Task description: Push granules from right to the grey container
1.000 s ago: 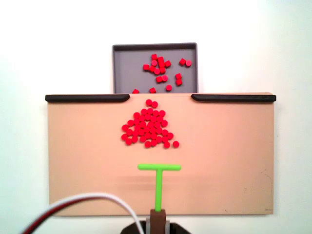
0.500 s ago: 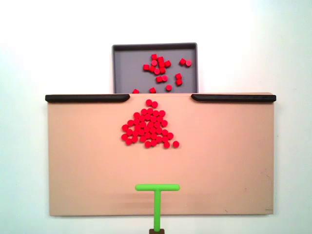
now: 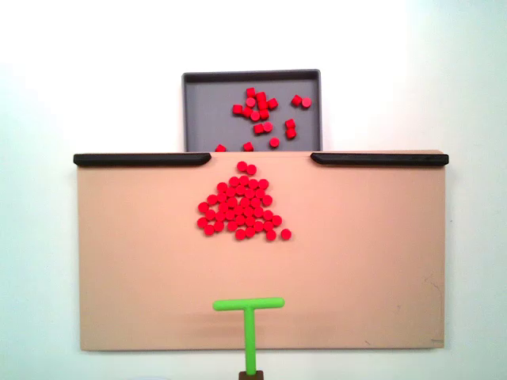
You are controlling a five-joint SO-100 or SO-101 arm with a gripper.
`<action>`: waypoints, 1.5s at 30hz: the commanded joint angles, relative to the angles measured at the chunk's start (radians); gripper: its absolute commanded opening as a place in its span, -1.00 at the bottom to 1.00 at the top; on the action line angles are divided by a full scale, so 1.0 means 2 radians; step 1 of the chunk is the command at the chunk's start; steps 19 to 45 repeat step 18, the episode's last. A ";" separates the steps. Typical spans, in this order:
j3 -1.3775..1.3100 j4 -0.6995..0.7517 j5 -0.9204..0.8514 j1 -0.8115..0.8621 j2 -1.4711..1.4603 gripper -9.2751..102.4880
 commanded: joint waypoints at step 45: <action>-0.004 0.002 -0.005 -0.002 0.041 -0.82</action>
